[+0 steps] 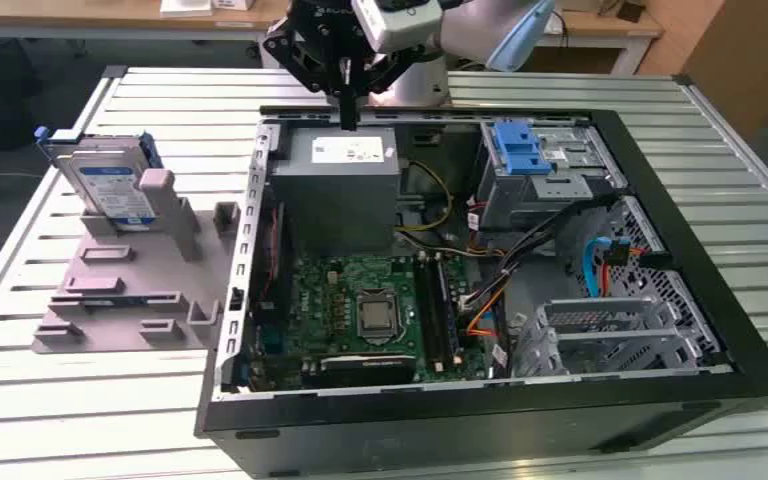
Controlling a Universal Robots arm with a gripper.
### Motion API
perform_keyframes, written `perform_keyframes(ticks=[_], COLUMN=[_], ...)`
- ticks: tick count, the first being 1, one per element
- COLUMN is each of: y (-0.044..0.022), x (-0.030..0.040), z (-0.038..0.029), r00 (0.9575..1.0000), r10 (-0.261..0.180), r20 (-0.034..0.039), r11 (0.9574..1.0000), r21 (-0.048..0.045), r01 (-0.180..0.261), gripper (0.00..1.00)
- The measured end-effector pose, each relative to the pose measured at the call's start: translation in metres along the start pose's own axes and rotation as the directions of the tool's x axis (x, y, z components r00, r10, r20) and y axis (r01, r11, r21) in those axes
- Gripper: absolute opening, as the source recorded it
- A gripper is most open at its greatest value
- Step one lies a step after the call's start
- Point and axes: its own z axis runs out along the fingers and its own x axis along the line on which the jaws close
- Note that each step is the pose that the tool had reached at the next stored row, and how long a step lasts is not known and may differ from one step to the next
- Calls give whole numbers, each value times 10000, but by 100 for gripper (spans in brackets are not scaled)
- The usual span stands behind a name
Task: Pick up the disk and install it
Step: 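Reach for the disk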
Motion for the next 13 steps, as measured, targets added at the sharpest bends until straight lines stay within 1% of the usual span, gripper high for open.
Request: perform_keyframes(ticks=[5,13], y=[0,-2], x=[4,32], z=[0,-1], r00=[10000,10000], r10=[0,0], r20=[0,0], r11=[10000,10000], r21=[1,0], r01=[0,0], gripper=[11,11])
